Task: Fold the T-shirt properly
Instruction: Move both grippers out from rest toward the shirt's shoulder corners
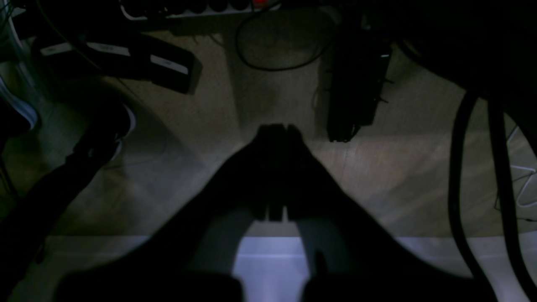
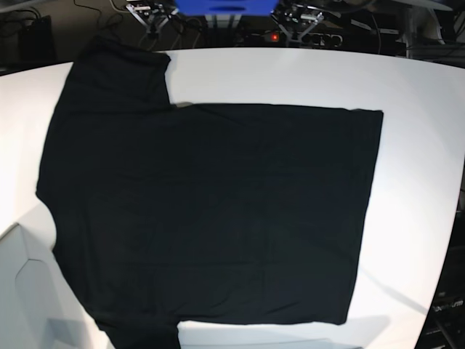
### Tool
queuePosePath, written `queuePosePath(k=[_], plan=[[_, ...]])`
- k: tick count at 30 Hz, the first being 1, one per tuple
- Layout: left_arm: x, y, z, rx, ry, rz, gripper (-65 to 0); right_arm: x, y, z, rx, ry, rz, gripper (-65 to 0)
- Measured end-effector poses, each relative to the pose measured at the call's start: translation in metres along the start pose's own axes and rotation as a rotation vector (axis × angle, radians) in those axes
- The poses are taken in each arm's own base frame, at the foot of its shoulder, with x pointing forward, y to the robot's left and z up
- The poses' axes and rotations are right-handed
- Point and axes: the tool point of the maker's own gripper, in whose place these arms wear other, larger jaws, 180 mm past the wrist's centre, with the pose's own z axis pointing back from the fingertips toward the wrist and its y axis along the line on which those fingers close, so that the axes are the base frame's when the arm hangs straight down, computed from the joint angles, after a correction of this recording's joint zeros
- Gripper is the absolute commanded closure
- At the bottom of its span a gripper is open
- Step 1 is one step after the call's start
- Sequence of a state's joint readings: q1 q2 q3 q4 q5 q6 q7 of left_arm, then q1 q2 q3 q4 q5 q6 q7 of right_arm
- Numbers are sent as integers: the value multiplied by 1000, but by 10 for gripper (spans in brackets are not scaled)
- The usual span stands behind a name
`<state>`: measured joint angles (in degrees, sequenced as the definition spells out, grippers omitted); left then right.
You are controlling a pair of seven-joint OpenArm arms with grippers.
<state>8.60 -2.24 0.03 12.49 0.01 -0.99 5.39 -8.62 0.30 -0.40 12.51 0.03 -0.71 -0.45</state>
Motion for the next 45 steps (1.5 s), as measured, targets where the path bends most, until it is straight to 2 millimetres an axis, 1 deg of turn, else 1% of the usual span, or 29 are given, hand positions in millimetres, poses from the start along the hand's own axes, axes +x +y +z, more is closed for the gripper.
queuePosePath(k=[17, 20, 21, 26, 30, 32, 35, 36, 39, 41, 42, 45], plan=[[-1, 0, 0, 0, 0, 1, 0, 1, 0, 0, 1, -2, 0, 0], [-6, 1, 1, 3, 0, 5, 0, -5, 0, 0, 0, 5, 0, 0], [-10, 3, 2, 6, 3, 3, 0, -9, 0, 1, 0, 9, 0, 0], [-22, 22, 12, 43, -51, -9, 0, -33, 3, 9, 5, 4, -2, 0], [-31, 25, 26, 37, -96, -29, 0, -49, 11, 23, 25, -39, 15, 0], [-35, 33, 34, 51, -114, -39, 0, -56, 19, 31, 49, -60, 53, 0], [-37, 49, 53, 68, -171, -75, 0, -64, 23, 50, 65, -83, 79, 0], [-36, 54, 60, 77, -191, -81, 0, -64, 23, 55, 66, -90, 78, 0], [-43, 60, 83, 75, -227, -123, 0, -70, 21, 78, 68, -104, 84, 0], [-46, 60, 98, 70, -250, -133, 0, -66, 21, 94, 71, -133, 77, 0], [-46, 60, 108, 62, -268, -105, 0, -62, 22, 104, 73, -156, 75, 0], [-38, 54, 136, -8, -325, -46, 0, -44, 19, 137, 79, -232, 83, 0]])
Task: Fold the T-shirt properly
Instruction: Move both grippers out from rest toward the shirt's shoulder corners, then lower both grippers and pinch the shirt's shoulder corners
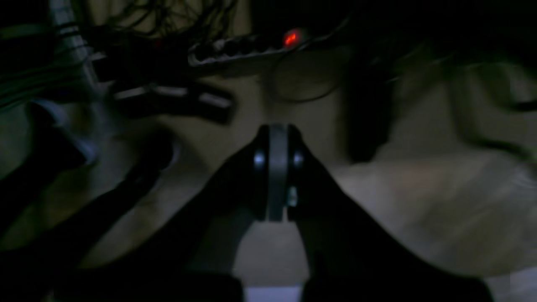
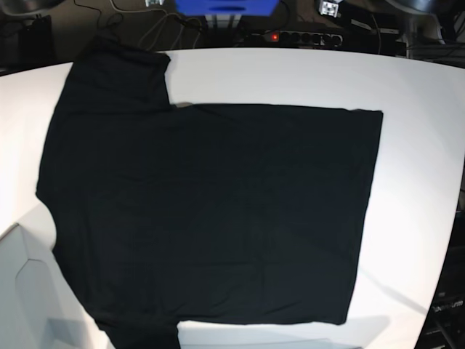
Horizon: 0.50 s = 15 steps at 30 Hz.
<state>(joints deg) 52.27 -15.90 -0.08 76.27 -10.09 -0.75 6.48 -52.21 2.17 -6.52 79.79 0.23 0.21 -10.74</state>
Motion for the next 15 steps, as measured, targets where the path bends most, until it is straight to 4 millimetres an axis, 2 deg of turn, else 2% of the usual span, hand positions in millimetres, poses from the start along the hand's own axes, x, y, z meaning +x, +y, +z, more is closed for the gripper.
queuePosePath(k=[4, 8, 13, 15], plan=[[24, 14, 26, -15, -67, 25, 0, 19, -9, 35, -17, -44, 11, 0], [44, 9, 47, -56, -115, 45, 0, 45, -24, 65, -53, -111, 11, 0], [97, 38, 75, 17, -261, 55, -3, 96, -61, 103, -153, -257, 22, 0], [117, 42, 86, 34, -322, 75, -37, 114, -69, 112, -179, -310, 24, 0]])
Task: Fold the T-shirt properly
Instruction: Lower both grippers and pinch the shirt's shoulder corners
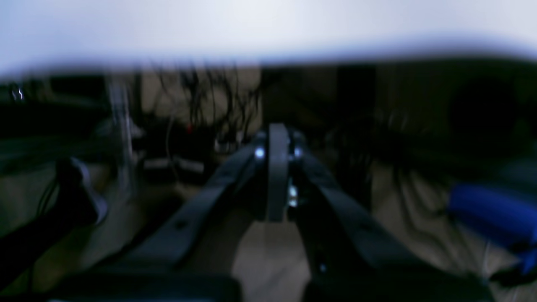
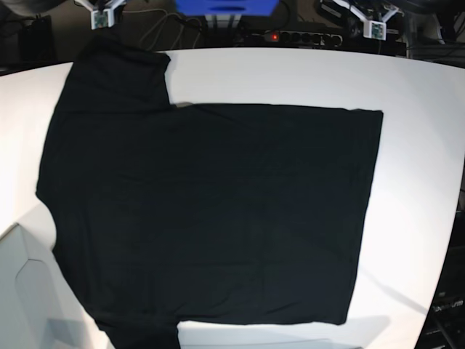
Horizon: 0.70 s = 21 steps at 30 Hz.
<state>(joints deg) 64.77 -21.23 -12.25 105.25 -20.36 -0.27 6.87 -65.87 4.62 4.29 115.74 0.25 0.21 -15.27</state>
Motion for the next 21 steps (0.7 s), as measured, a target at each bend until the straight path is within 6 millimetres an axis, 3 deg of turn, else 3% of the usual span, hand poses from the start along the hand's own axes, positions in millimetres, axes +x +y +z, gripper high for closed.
queuePosePath(k=[3, 6, 8, 12, 15, 21], plan=[[33, 13, 6, 55, -94, 19, -185, 9, -4, -6, -14, -20, -5, -35], [53, 32, 12, 110, -147, 1, -373, 25, -6, -12, -22, -72, -7, -144], [64, 42, 10, 138, -179, 3, -451, 31, -6, -15, -23, -88, -10, -218], [107, 60, 2, 196, -326, 110, -480, 51, -5, -24, -24, -143, -24, -312], [132, 73, 0, 226, -413, 179, -484, 65, -5, -29, -25, -182, -29, -326], [144, 76, -40, 200, -356, 285, -486, 76, -6, -34, -30, -207, -32, -326]])
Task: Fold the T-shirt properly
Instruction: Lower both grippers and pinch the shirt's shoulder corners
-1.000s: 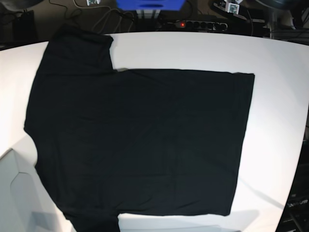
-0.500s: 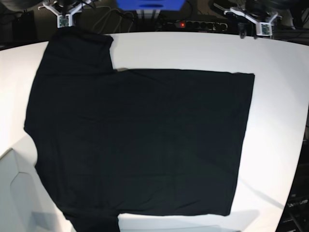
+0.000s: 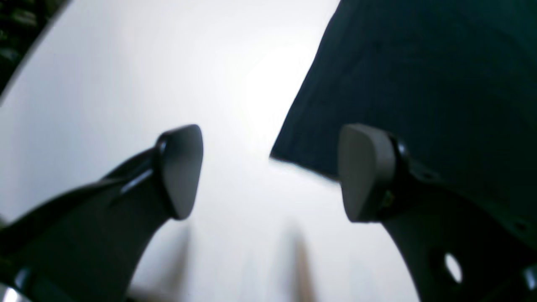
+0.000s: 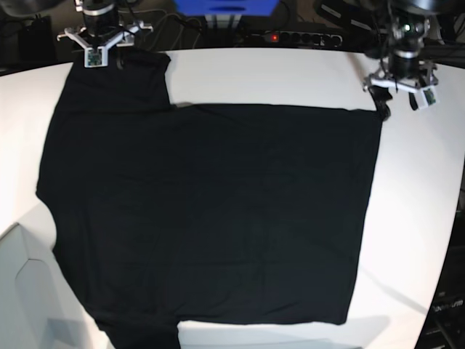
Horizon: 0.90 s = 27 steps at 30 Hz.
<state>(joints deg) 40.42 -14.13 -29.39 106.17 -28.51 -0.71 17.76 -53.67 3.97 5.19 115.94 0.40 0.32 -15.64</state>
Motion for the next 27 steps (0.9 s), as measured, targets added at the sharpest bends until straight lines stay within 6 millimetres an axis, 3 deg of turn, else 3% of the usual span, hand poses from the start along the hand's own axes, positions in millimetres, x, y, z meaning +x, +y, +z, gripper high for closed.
queuePosePath(k=[7, 11, 13, 18, 20, 24, 27], plan=[[-20, -2, -38, 27, 92, 106, -486, 4, 0, -3, 0, -11, 1, -326], [-30, -5, -49, 20, 123, 112, -486, 4, -1, -3, 0, -12, 4, -326], [-46, -13, -51, 1, 170, 110, -483, 3, -1, -3, 0, -7, 4, -326], [-50, -22, -53, -20, 161, 88, -463, 9, -1, -6, -1, -24, 3, -326], [-53, -24, -54, -24, 165, 83, -399, 8, -1, -5, -1, -22, 2, -325], [-54, -27, -55, -46, 164, 78, -167, 15, -1, -9, -3, -41, 1, -324], [-57, -37, -54, -103, 170, 75, 0, 19, -16, -11, -44, -55, 5, -324]])
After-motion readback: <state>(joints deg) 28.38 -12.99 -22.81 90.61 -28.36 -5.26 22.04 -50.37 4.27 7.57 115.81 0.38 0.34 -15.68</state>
